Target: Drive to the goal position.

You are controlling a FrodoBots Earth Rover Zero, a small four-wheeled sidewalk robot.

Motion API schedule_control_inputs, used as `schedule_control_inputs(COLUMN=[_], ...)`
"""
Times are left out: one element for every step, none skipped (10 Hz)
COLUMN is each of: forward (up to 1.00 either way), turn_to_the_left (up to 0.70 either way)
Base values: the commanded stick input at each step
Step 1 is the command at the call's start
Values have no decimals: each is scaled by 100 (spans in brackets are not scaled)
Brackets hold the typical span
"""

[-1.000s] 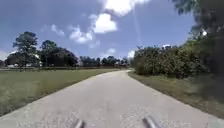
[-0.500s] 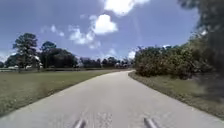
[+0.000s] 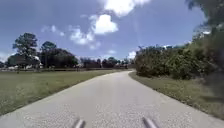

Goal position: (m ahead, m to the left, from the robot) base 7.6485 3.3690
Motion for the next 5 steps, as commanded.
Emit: schedule_control_inputs(forward=[50, 50, 50, 50, 50], turn_to_the_left=[0, 0, 0, 0, 0])
